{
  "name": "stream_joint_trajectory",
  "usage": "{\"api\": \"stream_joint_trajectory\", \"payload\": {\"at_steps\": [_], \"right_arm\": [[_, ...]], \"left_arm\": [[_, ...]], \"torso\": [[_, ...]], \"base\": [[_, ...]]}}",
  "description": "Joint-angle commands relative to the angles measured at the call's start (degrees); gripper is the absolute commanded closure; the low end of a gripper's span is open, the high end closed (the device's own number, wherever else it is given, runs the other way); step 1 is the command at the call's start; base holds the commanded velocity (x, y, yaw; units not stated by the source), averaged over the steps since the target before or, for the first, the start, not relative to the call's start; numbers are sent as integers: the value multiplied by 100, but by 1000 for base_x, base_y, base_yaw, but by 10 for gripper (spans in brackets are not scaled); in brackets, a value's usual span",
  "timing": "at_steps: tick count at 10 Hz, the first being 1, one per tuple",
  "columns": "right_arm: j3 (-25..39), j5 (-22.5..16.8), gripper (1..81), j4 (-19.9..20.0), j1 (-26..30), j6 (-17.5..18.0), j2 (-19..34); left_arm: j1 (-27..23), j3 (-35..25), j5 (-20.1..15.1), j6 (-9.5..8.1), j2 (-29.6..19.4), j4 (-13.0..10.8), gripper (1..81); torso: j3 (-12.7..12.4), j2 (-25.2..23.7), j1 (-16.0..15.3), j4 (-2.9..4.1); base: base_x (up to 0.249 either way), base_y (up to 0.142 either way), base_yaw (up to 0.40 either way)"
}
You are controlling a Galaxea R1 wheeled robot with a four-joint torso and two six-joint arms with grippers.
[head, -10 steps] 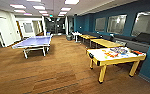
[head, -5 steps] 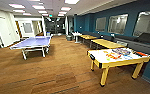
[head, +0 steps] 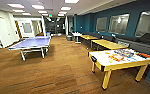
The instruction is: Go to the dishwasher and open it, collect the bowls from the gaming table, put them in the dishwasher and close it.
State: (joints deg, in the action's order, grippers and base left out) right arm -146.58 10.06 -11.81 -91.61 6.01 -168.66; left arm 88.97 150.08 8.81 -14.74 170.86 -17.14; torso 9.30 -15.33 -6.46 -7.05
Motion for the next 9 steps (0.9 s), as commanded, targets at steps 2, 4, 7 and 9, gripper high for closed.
{"api": "stream_joint_trajectory", "payload": {"at_steps": [2,4,7,9], "right_arm": [[34,-232,10,-49,217,5,22],[34,-232,10,-49,209,5,22],[34,-232,10,-49,209,5,22],[34,-232,10,-49,209,5,22]], "left_arm": [[-252,-22,-231,59,1,-35,10],[-252,-22,-240,59,1,-35,10],[-252,-22,-240,59,1,-35,10],[-252,-22,-257,59,9,-35,10]], "torso": [[0,0,2,0],[0,0,2,0],[0,0,-2,0],[2,5,-9,0]], "base": [[204,0,0],[200,0,0],[137,0,0],[0,0,0]]}}
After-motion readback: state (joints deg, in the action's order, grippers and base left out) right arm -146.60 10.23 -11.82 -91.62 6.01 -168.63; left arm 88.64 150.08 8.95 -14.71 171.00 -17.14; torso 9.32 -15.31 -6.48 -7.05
